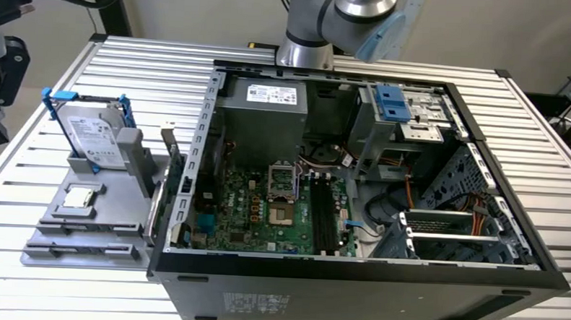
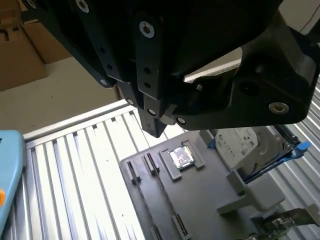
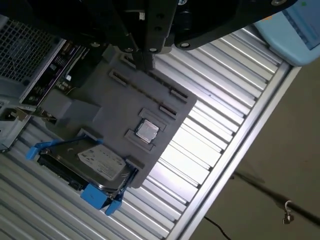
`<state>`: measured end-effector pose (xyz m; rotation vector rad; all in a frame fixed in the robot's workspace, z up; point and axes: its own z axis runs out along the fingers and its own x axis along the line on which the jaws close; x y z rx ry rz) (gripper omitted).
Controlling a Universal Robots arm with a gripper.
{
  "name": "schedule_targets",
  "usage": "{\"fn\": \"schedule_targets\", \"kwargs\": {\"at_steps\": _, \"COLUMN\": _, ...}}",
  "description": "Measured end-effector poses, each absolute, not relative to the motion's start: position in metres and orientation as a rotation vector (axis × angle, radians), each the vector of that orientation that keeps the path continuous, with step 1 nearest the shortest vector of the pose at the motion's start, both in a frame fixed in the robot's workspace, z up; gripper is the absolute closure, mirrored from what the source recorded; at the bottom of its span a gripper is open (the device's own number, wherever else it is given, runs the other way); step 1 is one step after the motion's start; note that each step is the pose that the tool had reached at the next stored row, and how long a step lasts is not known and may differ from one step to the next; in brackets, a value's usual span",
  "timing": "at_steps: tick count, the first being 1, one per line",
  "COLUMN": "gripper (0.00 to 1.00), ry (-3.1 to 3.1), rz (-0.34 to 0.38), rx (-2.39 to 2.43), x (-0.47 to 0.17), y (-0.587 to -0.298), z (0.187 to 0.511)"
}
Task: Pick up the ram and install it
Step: 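Pick up the ram and move it above insertion slot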
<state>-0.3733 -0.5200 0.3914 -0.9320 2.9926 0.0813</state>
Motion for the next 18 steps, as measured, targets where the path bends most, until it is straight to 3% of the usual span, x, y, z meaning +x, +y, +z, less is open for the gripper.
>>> {"fn": "schedule_targets", "kwargs": {"at_steps": 18, "gripper": 1.0, "ry": 2.848, "rz": 0.057, "rx": -1.311, "x": -0.373, "y": -0.5199, "z": 0.3913}}
